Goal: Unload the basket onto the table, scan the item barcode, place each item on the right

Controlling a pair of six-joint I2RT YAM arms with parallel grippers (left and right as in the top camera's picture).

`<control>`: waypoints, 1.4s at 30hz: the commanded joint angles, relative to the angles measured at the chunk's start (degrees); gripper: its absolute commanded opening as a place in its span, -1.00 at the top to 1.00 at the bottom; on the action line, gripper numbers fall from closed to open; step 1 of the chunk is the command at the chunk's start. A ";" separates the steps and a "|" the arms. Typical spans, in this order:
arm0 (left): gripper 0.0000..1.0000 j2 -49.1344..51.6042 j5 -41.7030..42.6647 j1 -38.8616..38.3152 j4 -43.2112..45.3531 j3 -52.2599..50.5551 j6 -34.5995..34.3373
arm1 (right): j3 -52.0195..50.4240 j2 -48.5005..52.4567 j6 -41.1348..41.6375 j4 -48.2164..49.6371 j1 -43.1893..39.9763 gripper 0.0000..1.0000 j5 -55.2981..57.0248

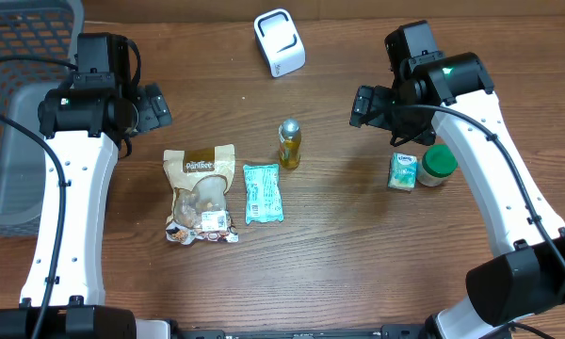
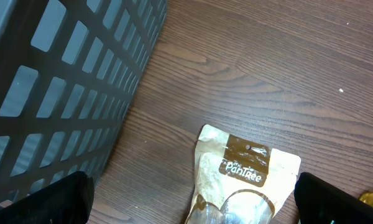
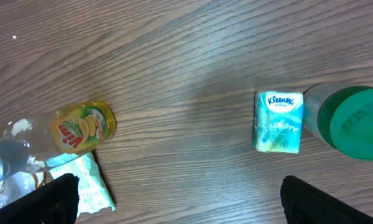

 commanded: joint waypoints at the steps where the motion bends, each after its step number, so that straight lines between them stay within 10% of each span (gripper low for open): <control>1: -0.99 -0.20 -0.55 -0.11 0.02 0.24 1.49 | 1.07 -0.26 -0.17 0.48 0.33 -1.00 -0.11; 42: -0.99 -0.20 -0.57 -0.11 0.02 0.24 1.51 | 1.03 -0.26 -0.17 1.20 0.98 -1.00 -5.27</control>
